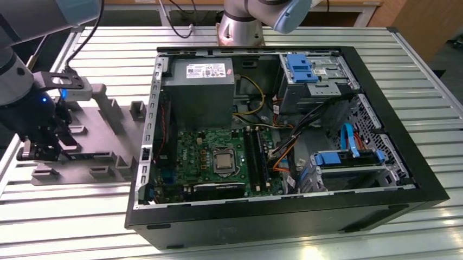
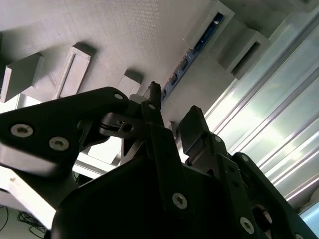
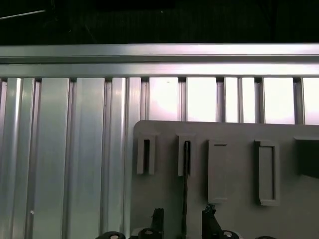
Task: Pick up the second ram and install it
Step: 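Pick up the second ram and move it above second insertion slot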
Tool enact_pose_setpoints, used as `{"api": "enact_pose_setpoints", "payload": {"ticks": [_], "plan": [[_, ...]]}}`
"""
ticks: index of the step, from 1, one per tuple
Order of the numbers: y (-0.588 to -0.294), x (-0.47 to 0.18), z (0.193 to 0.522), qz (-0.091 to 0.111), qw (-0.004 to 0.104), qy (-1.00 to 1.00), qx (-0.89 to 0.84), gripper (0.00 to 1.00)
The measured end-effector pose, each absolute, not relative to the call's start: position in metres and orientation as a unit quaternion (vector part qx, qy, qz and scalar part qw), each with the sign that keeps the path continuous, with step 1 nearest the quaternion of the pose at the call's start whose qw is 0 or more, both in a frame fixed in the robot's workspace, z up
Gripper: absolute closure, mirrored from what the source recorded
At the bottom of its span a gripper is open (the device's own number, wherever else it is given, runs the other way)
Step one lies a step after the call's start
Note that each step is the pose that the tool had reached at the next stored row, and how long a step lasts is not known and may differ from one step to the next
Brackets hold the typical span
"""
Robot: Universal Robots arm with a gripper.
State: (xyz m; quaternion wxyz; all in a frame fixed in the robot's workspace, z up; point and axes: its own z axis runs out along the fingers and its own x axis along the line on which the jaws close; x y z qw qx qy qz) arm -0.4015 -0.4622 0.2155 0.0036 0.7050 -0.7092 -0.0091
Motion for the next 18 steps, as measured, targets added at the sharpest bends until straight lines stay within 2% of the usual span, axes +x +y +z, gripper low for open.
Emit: {"api": "enact_pose_setpoints", "payload": {"ticks": [11,13,14,18], "plan": [[-0.462,-0.403,0.197,-0.01,0.003,-0.709,0.705,0.57],[-0.462,-0.404,0.197,-0.01,0.003,-0.709,0.705,0.58],[-0.462,-0.404,0.196,-0.01,0.002,-0.709,0.705,0.65],[-0.462,-0.404,0.195,-0.011,0.001,-0.709,0.705,0.67]]}}
